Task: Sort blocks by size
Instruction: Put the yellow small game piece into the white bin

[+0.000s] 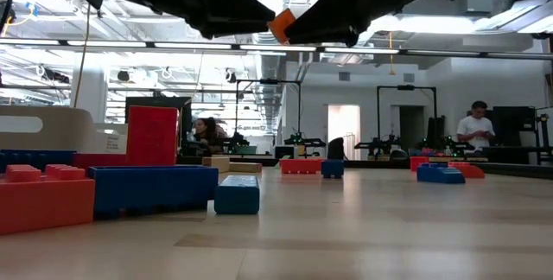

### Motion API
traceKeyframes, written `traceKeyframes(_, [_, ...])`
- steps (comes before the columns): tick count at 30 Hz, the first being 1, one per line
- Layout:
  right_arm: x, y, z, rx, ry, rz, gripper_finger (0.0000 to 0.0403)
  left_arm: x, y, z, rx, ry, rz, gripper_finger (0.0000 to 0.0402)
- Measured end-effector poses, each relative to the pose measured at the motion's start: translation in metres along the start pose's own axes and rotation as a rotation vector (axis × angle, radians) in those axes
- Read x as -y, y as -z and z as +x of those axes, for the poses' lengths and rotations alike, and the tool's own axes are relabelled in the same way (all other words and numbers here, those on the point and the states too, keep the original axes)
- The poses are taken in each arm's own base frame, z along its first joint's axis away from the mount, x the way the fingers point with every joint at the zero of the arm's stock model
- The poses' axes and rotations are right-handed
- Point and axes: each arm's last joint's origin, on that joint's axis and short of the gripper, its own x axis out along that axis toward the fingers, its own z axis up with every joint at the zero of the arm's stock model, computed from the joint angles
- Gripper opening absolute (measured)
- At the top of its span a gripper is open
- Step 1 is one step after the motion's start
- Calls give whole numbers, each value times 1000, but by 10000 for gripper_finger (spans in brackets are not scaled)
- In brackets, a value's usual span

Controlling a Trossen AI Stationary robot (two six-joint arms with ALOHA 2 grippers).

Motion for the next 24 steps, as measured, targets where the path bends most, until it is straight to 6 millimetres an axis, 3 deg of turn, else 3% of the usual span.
traceKeyframes(16, [-1,-3,0,33,-13,10,101,-2,-12,3,23,-10,76,225])
traceKeyframes(24, [-6,-7,-2,72,-30,-19,101,-4,-9,5,-7,-9,78,164])
